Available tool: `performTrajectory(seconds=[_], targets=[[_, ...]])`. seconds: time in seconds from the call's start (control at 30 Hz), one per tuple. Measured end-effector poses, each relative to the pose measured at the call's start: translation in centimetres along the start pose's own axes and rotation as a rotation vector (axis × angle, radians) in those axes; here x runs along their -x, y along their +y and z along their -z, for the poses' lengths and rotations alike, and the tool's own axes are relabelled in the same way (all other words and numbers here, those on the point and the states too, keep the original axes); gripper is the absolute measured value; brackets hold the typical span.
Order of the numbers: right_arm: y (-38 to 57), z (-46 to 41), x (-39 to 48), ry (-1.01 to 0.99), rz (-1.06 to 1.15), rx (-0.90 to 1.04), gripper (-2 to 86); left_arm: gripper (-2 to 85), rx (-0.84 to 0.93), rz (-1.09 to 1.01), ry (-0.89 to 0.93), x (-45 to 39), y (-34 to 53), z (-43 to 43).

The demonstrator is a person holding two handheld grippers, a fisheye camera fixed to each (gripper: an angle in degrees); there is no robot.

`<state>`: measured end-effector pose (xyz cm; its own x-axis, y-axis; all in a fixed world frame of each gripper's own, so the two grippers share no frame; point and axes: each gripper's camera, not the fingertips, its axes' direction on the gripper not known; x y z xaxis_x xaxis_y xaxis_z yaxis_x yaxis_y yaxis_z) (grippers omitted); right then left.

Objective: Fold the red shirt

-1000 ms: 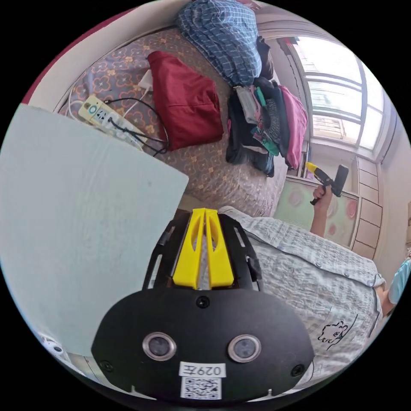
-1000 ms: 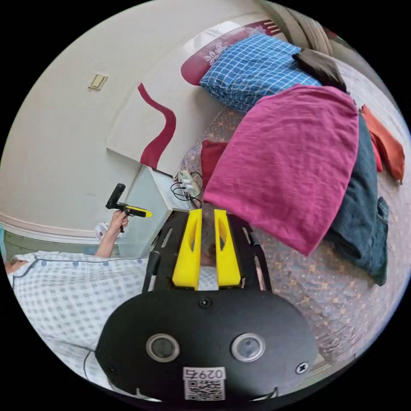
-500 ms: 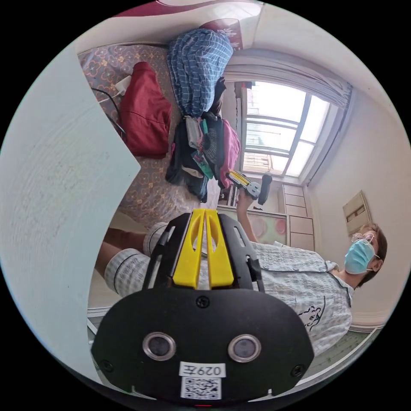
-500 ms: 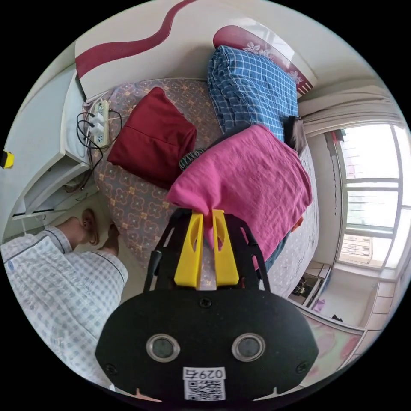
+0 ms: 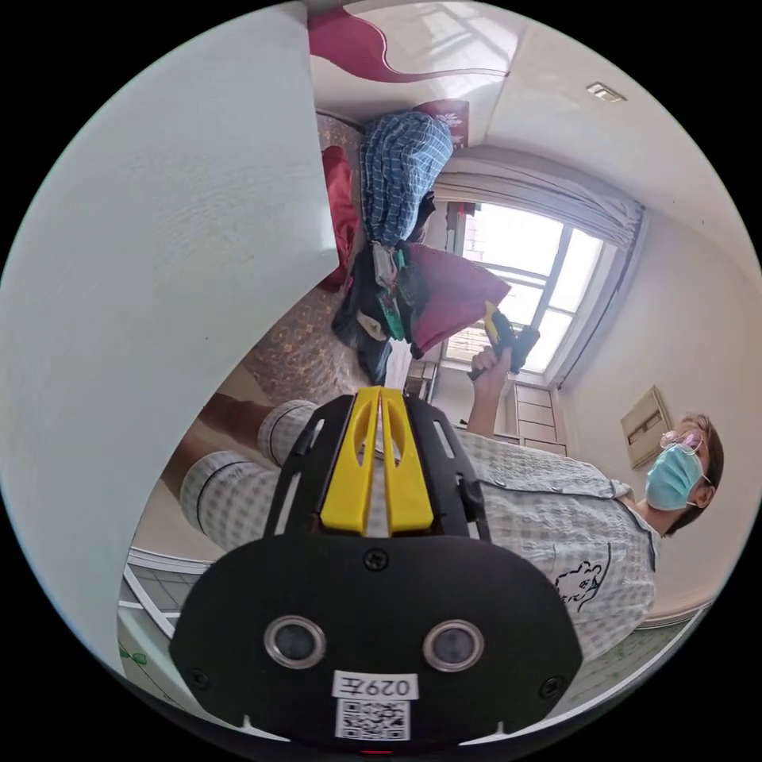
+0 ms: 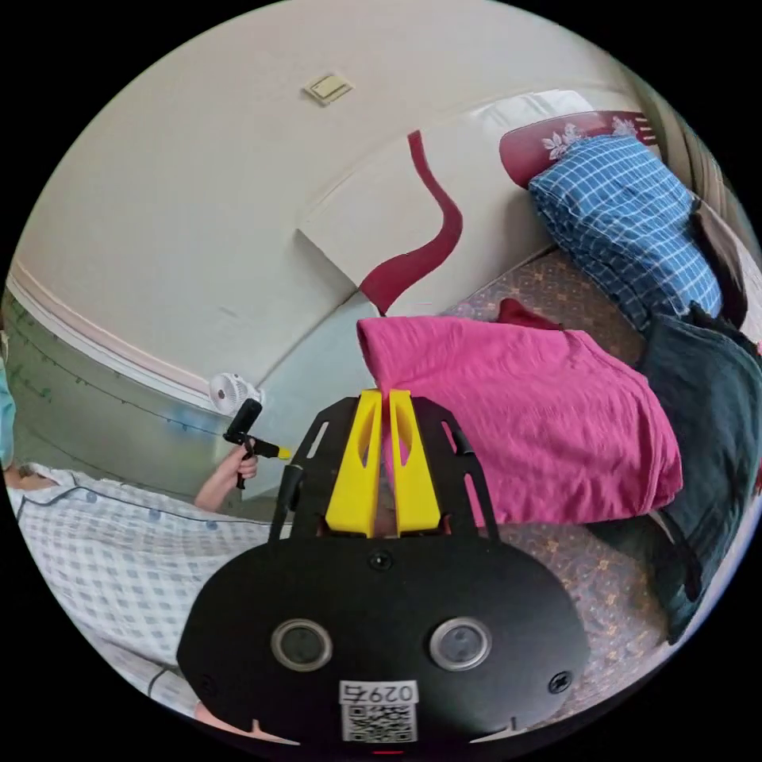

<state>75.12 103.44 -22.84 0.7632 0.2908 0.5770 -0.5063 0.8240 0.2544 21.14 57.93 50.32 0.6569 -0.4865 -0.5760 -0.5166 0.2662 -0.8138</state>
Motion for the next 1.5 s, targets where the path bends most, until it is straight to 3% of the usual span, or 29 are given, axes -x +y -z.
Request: performTrajectory(seconds=[0.13, 0.43, 0.6, 0.73, 0.77, 0.87, 0.97, 1.2, 1.3, 1.37, 1.5], targets=[[-2.7, -11.0, 4.2, -0.273, 0.048, 0.019, 0.4, -1.0, -0.068, -0.022, -0.035, 0.2, 5.5, 9.0], [-7.6, -24.2, 9.5, -0.527, 0.065, -0.091, 0.4, -1.0, -0.312, 0.026, -0.069, 2.9, 19.5, 28.4], [-12.2, -37.6, 13.2, -0.279, 0.091, 0.209, 0.6, -1.0, -0.392, 0.022, -0.029, 3.7, 23.0, 34.1], [-12.6, -46.9, 15.6, -0.491, 0.234, 0.307, 1.2, -1.0, -0.379, 0.004, 0.018, 3.6, 23.7, 37.0], [-12.3, -48.7, 15.1, -0.463, 0.235, 0.313, 1.5, -1.0, -0.376, 0.014, 0.004, 3.5, 24.0, 37.8], [-11.4, -53.8, 11.5, -0.152, 0.128, 0.402, 3.9, -1.0, -0.366, 0.044, -0.011, 3.4, 24.5, 39.6], [-10.0, -59.9, 6.6, 0.037, -0.025, 0.524, 10.0, -1.0, -0.392, 0.044, 0.006, 2.8, 25.2, 41.2], [-8.8, -70.9, 2.0, -0.064, -0.216, 0.561, 9.9, -0.9, -0.414, 0.058, 0.063, 1.2, 24.5, 43.6], [-9.5, -71.8, 3.6, 0.071, -0.104, 0.526, 2.5, -0.8, -0.367, 0.017, -0.017, -1.6, 22.8, 44.5], [-9.9, -72.1, 4.1, 0.122, -0.058, 0.505, 0.7, -0.4, -0.324, -0.019, -0.181, -4.8, 21.3, 44.8], [-10.2, -74.0, 2.9, 0.062, -0.094, 0.482, 0.5, 5.3, -0.204, -0.082, -0.351, -9.1, 18.1, 43.7]])
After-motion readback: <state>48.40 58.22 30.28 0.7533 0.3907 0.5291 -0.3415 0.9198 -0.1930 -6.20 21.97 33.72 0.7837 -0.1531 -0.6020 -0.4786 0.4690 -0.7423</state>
